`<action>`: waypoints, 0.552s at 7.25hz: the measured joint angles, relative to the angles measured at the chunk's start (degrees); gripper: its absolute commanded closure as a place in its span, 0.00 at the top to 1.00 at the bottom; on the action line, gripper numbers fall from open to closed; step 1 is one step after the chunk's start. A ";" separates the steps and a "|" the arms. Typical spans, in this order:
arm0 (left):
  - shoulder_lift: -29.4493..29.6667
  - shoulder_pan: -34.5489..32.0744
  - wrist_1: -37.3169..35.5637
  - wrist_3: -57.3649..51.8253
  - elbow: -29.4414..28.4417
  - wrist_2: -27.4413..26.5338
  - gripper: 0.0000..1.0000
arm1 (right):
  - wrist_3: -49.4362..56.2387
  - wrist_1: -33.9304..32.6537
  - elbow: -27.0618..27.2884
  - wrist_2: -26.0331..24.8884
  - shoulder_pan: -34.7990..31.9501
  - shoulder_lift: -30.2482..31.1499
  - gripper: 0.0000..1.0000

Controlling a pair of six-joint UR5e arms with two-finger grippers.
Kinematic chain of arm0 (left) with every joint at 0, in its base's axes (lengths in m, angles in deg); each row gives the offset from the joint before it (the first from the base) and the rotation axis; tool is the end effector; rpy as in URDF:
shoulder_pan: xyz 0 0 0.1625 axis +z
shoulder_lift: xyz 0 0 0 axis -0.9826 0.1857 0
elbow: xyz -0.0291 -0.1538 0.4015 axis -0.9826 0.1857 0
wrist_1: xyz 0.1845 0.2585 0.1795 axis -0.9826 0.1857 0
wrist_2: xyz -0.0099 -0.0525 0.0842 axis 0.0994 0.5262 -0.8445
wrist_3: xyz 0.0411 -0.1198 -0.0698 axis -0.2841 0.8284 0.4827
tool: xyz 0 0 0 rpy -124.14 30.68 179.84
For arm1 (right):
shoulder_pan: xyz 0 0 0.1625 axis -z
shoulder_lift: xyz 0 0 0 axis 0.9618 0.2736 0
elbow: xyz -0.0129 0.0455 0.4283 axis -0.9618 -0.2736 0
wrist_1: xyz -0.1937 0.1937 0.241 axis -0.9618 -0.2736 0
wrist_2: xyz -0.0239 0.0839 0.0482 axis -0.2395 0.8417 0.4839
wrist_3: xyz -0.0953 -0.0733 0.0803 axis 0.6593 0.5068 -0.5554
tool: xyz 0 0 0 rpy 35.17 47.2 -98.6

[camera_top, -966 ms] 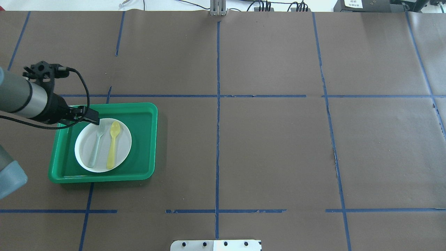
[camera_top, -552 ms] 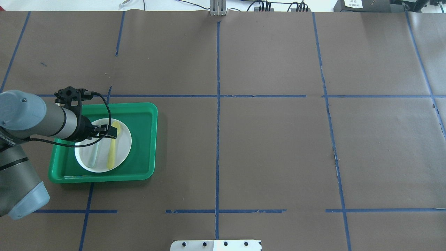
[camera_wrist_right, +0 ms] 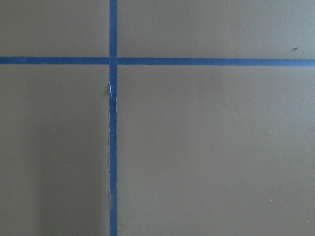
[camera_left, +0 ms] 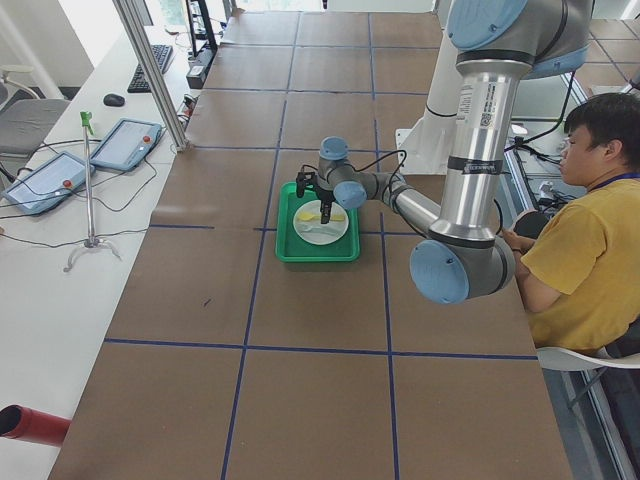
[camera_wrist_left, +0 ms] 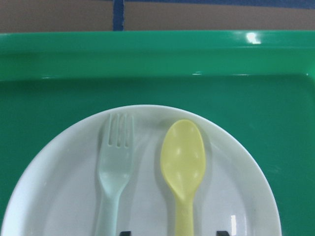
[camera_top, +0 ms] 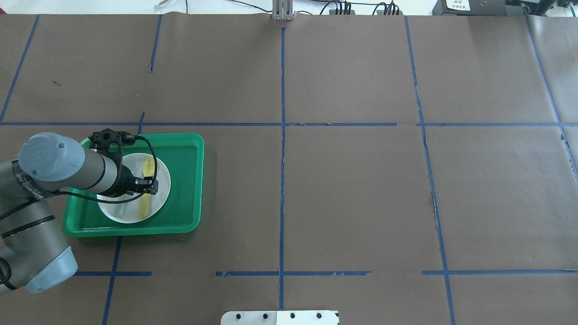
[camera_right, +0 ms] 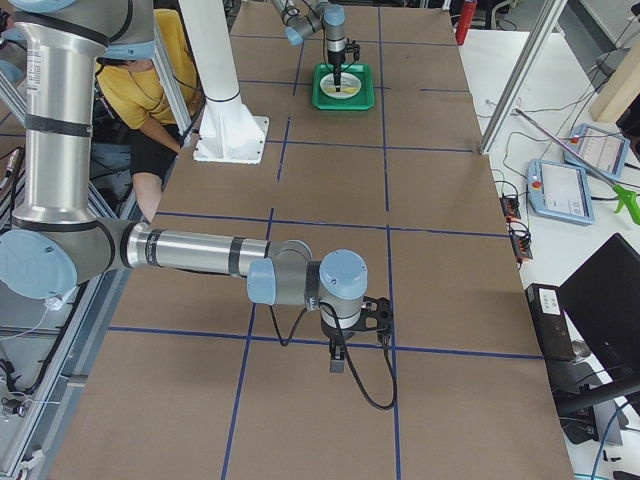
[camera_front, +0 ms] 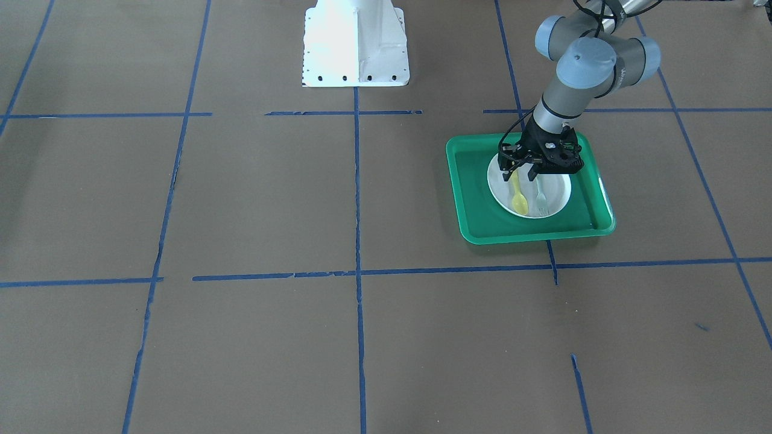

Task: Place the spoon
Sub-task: 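Close the left gripper on the yellow spoon handle and lift it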

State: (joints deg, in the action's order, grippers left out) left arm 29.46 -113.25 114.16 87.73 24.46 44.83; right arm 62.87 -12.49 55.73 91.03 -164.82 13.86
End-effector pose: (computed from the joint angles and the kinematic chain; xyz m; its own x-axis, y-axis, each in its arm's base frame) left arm 0.4029 -0.3747 0.4858 0.6625 -0.0094 -0.7490 0.0850 0.9944 0.0627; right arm 0.0442 -0.3824 0.7186 0.7611 0.0182 0.6484 -0.0227 0.9997 -0.0013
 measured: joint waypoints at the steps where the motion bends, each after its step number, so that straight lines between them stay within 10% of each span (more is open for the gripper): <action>1: 0.58 0.29 -0.41 0.26 -0.51 -0.01 0.41 | 0.00 0.00 0.00 0.00 0.00 0.00 1.00; 4: 0.78 0.41 -0.69 0.35 -0.88 0.04 0.00 | 0.02 0.00 0.00 0.00 0.00 0.00 1.00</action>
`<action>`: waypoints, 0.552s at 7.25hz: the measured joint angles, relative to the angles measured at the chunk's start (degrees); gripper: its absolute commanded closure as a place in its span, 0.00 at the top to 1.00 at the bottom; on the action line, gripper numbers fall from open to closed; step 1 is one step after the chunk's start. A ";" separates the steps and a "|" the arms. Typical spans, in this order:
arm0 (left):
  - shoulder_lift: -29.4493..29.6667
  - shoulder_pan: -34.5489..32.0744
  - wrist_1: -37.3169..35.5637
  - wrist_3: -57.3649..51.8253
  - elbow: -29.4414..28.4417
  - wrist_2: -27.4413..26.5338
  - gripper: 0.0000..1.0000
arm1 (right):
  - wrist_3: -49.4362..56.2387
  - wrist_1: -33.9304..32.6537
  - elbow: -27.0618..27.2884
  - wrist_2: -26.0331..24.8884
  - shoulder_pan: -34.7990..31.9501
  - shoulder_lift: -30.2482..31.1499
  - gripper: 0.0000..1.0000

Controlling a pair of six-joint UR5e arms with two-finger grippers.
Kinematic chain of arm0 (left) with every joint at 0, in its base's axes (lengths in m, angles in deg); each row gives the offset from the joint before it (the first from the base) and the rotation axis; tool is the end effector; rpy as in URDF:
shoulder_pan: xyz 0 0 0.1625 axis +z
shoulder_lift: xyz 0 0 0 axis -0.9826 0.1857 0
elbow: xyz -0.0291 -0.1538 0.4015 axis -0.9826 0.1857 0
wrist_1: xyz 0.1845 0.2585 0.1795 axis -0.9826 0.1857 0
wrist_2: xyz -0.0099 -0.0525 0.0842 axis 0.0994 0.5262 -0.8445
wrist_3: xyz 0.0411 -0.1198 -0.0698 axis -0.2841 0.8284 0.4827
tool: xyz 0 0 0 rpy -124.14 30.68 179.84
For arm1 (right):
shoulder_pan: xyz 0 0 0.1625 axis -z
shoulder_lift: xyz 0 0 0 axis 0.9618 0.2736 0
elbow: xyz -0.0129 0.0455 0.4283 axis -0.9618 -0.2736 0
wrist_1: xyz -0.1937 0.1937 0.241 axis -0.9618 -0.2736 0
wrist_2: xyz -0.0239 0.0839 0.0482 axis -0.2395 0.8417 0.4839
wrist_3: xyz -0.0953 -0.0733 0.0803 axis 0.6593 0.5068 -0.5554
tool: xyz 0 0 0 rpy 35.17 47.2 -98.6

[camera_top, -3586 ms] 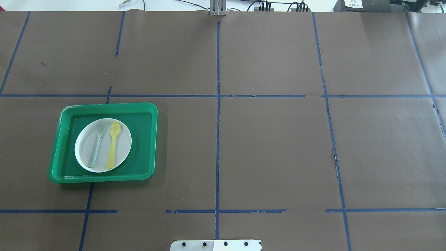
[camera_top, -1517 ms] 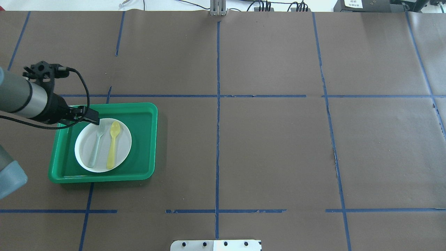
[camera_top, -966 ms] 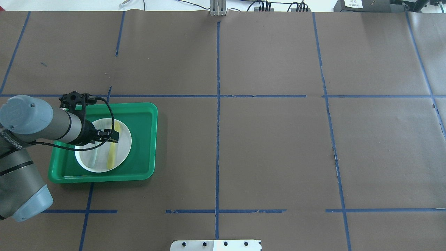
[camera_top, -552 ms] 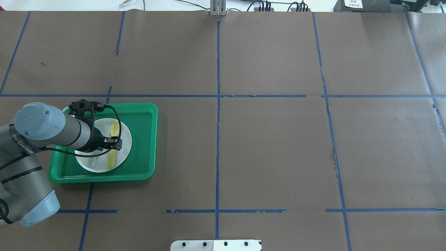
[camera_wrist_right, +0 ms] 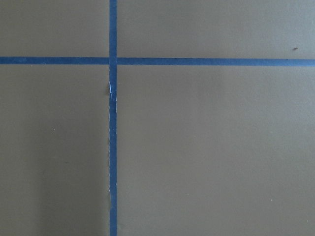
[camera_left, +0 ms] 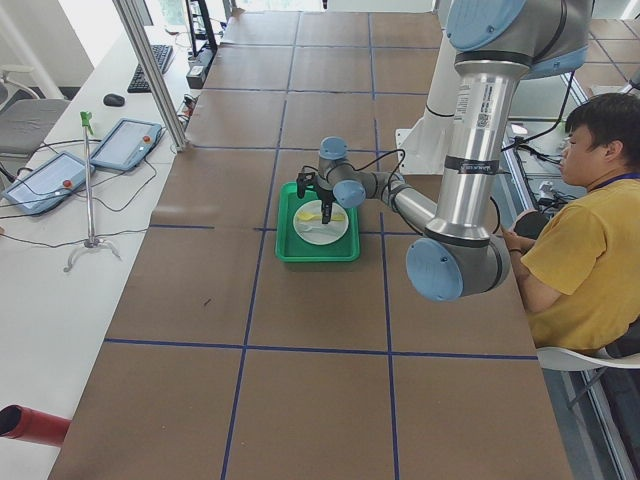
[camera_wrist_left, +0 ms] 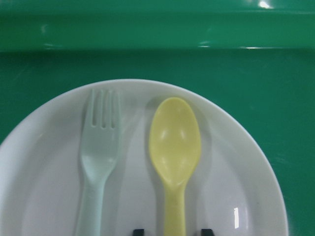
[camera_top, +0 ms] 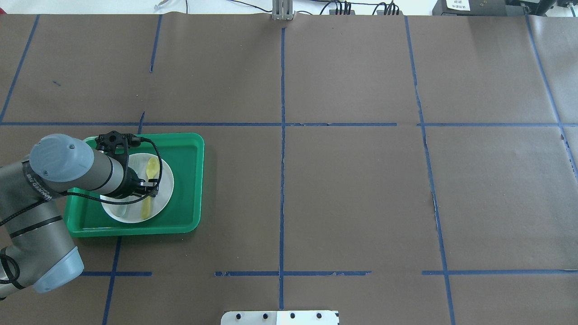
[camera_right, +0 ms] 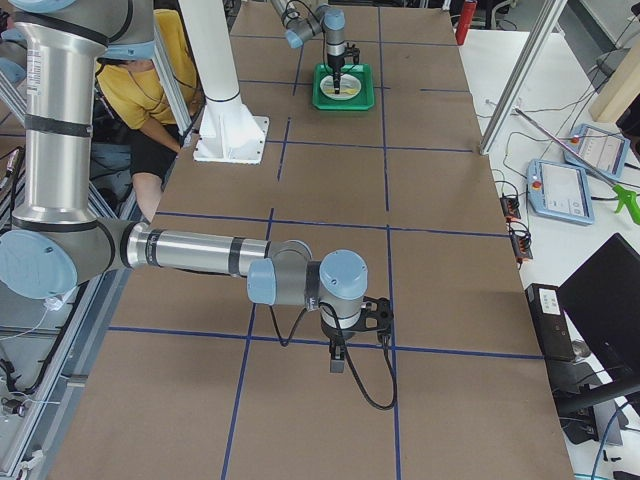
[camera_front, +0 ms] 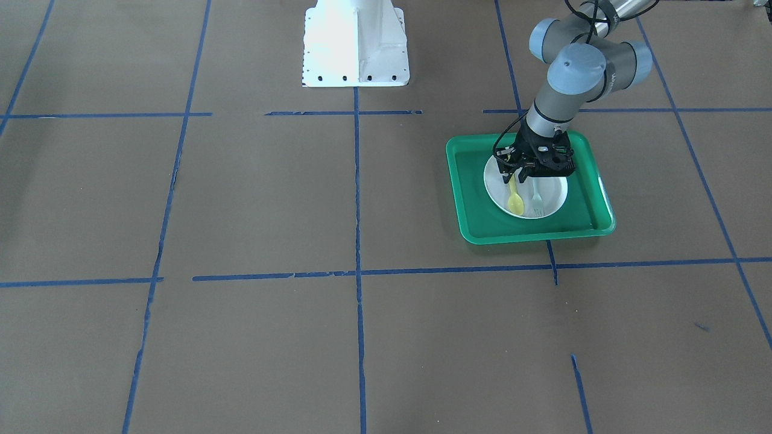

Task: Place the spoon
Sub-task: 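Close the left gripper on the yellow spoon handle and lift it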

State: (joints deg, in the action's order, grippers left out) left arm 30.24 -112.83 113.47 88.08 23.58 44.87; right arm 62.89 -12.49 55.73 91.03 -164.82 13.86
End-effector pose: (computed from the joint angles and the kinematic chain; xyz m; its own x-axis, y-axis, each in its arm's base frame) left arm 0.4104 -0.3748 0.4878 0.6705 -0.0163 -0.7418 0.0807 0.9954 0.0511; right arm 0.0442 -0.3824 0.7186 0.7611 0.0178 0.6484 -0.0225 0.9997 -0.0011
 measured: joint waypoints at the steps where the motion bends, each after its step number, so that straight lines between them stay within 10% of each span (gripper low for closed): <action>1: -0.14 -0.11 0.00 -0.04 0.02 0.04 0.00 | 0.02 0.00 0.00 0.00 0.00 0.00 1.00; 4: -0.67 -1.30 -0.73 -0.25 1.24 0.11 0.00 | -0.01 0.00 0.00 0.00 0.00 0.00 1.00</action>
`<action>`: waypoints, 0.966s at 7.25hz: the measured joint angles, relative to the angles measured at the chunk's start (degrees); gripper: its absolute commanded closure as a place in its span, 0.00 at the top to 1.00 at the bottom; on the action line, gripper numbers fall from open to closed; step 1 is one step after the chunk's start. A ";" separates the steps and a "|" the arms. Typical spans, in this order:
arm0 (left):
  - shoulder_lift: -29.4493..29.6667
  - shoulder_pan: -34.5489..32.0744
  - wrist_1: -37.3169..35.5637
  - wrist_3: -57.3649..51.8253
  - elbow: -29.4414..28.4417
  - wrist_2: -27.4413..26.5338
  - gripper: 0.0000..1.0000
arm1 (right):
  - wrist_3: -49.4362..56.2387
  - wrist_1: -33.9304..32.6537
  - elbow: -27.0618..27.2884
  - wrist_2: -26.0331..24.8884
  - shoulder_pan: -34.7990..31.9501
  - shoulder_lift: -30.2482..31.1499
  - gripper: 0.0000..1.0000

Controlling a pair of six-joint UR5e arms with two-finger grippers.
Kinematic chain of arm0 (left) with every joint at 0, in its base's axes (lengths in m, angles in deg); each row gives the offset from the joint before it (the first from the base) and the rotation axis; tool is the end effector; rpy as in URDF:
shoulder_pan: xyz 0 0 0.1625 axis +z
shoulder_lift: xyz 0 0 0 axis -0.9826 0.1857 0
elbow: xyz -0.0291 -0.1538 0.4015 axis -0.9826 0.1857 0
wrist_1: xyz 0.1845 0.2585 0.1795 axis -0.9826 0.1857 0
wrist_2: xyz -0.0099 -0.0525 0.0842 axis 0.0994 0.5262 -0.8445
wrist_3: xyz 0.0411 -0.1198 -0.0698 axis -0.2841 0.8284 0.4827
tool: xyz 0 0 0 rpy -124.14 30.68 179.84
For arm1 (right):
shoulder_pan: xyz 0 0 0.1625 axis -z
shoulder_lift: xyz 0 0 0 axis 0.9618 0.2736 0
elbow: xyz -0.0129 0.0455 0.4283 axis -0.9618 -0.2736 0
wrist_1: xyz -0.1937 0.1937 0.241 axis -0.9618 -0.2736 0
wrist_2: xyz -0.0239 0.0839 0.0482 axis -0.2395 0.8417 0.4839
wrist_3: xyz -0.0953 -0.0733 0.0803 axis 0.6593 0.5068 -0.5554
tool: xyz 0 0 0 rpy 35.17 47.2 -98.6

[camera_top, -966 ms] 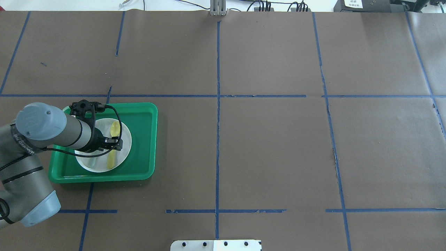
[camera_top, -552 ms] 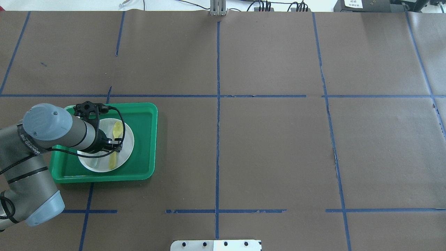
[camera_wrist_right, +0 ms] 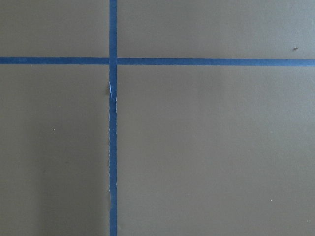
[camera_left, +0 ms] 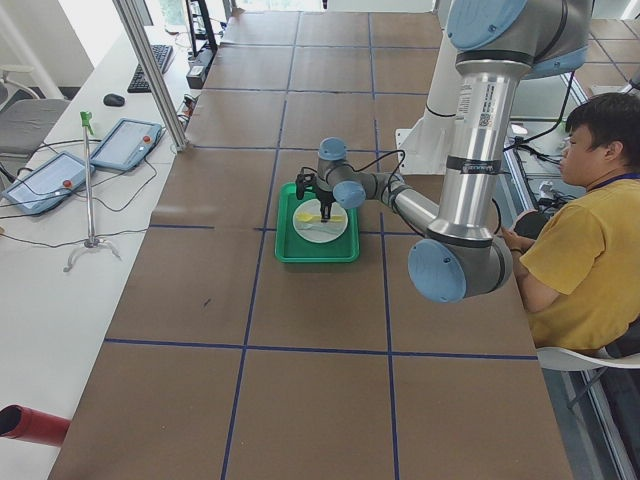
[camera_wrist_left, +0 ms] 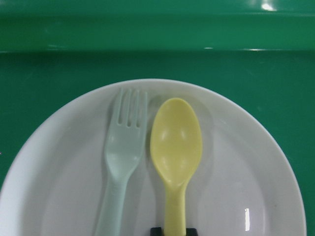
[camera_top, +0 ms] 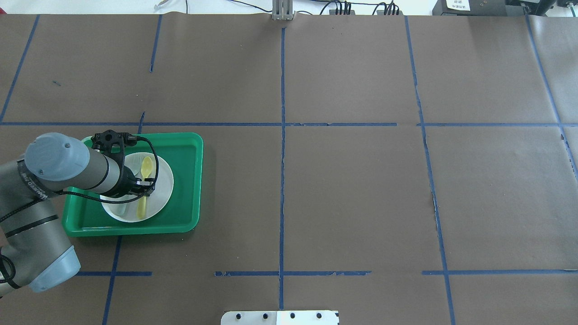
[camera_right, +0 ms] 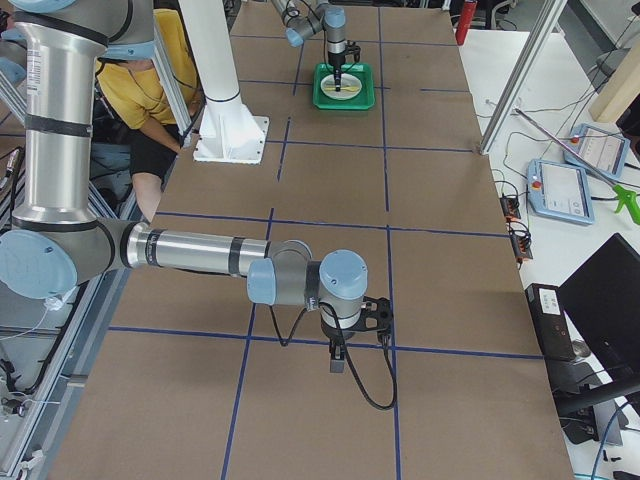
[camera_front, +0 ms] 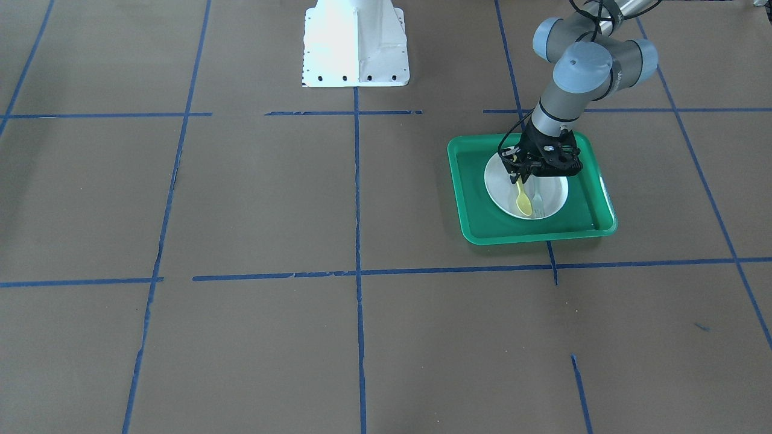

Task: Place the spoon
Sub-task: 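Close the left gripper on the yellow spoon handle and lift it, then carry the spoon off the plate and lower it onto the tray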

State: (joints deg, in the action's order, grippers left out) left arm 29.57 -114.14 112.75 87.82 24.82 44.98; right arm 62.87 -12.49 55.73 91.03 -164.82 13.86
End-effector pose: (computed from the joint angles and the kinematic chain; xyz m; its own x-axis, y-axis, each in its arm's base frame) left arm 0.3966 -0.3802 0.4858 0.6714 -0.0281 -0.7405 0.0989 0.9937 0.0520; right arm 0.0442 -0.3824 0.7186 0.7611 0.0182 0.6484 -0.0227 0.9997 -0.0013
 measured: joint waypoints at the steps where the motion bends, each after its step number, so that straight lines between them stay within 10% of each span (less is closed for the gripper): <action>1: 0.27 -0.94 -1.83 -0.15 1.29 0.03 0.00 | 0.00 0.00 0.00 0.00 0.00 0.00 1.00; 7: 10.22 1.27 -9.64 6.86 -0.45 -1.46 0.07 | 0.02 0.00 0.00 0.00 0.00 0.00 1.00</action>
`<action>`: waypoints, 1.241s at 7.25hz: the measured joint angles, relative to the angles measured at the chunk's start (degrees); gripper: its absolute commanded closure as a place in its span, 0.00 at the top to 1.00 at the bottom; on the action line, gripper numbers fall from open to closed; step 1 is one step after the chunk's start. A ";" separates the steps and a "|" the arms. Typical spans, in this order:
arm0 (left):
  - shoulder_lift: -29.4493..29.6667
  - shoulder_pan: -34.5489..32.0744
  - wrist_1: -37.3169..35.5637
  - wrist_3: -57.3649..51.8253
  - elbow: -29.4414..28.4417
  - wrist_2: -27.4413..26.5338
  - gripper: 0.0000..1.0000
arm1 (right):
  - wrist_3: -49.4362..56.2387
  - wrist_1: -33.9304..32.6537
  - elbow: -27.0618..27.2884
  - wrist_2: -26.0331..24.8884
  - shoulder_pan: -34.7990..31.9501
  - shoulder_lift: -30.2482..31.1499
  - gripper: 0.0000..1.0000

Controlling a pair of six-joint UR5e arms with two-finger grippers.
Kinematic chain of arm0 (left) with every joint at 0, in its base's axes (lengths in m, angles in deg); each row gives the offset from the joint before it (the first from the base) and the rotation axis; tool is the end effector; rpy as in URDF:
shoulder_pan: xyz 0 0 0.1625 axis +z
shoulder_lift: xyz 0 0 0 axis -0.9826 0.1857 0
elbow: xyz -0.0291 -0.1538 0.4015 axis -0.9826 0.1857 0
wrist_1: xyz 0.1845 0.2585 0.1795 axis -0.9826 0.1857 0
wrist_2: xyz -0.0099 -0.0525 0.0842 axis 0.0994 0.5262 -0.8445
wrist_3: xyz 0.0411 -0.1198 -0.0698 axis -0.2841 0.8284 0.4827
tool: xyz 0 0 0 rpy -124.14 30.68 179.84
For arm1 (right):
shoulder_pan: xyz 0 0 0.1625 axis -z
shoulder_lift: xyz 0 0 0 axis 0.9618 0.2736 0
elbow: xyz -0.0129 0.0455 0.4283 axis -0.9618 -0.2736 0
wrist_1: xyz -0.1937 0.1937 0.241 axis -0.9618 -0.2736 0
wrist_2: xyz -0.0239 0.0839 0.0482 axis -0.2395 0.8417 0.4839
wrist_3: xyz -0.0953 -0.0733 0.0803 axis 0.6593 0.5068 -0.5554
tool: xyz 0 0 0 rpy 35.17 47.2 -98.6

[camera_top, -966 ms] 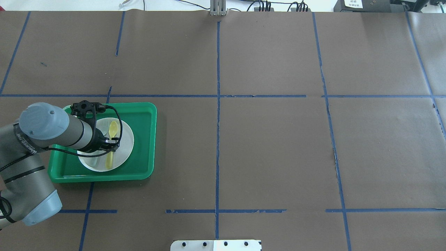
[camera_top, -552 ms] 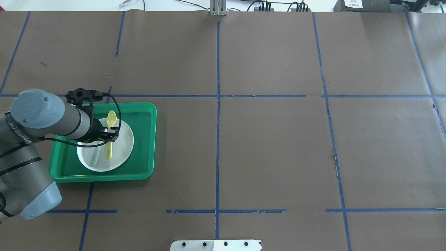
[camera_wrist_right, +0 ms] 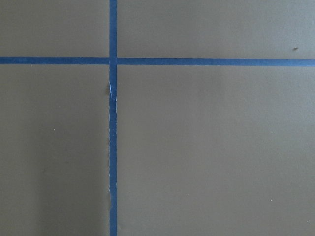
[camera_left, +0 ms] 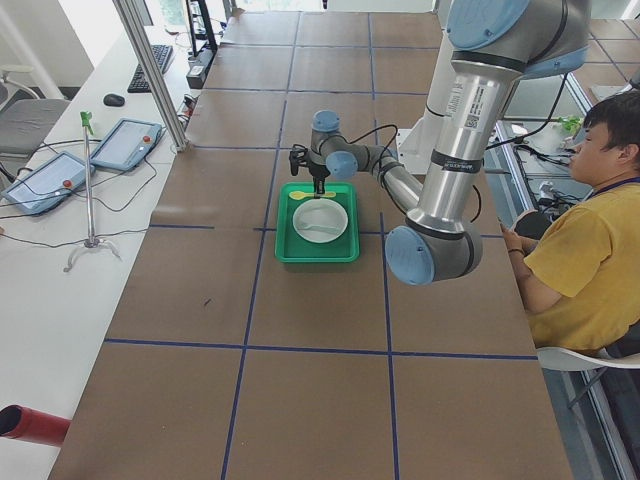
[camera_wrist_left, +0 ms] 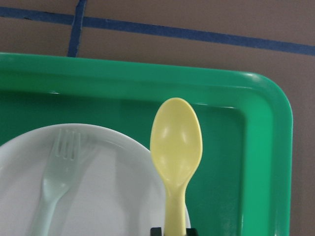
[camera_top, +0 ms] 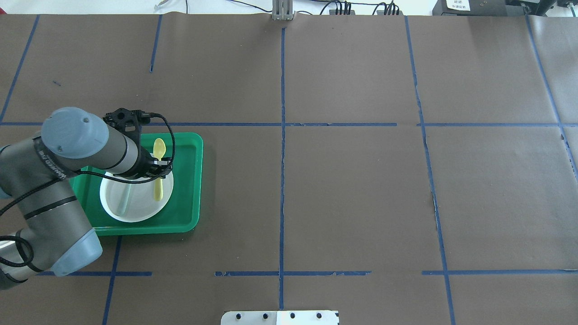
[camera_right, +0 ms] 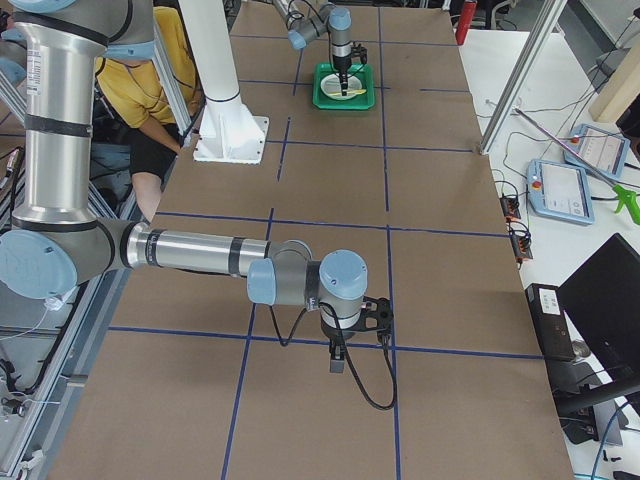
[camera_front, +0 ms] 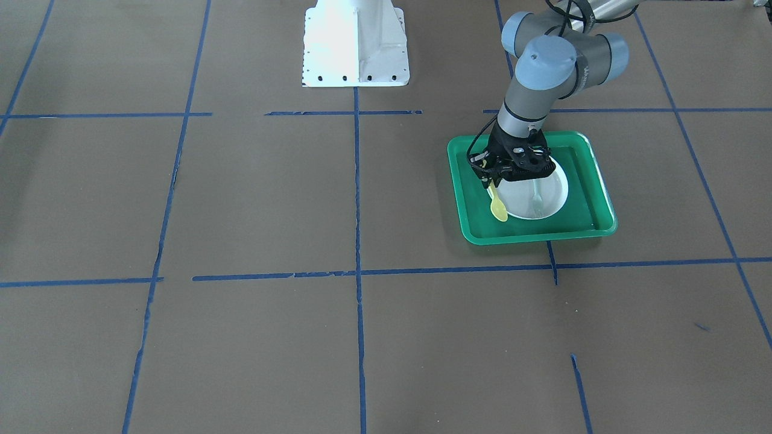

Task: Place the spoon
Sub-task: 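Carry the spoon off the plate and lower it onto the tray, then open the left gripper and withdraw it away from the tray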

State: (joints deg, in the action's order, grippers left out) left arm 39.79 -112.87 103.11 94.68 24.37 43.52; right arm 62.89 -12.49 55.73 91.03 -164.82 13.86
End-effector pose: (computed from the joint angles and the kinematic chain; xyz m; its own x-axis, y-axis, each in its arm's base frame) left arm 0.4438 -0.4013 0.4171 0.6615 -0.1318 -0.7382 0.1745 0.9845 -0.0194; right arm 0.0442 -0.3824 0.7186 0.7611 0.0178 0.6484 -0.0225 0.9997 -0.0011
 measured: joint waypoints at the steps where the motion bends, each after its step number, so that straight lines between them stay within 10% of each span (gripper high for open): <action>1: 0.39 0.87 -0.22 0.62 -0.15 -0.13 0.79 | -0.01 0.00 0.00 0.00 0.00 0.00 1.00; 2: 0.50 1.47 -0.29 0.85 -0.19 -0.19 0.99 | -0.02 0.00 0.00 0.00 0.00 0.00 1.00; 6: -0.29 0.42 -0.33 -0.63 2.42 0.03 1.00 | -0.02 0.00 0.00 0.00 0.00 0.00 1.00; 9: -8.78 -13.24 -0.41 -20.88 7.92 5.03 1.00 | -0.02 0.03 0.00 0.00 0.00 0.00 1.00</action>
State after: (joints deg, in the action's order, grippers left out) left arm 31.01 -126.11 102.69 73.81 32.29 48.55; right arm 62.87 -12.45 55.73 91.03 -164.82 13.86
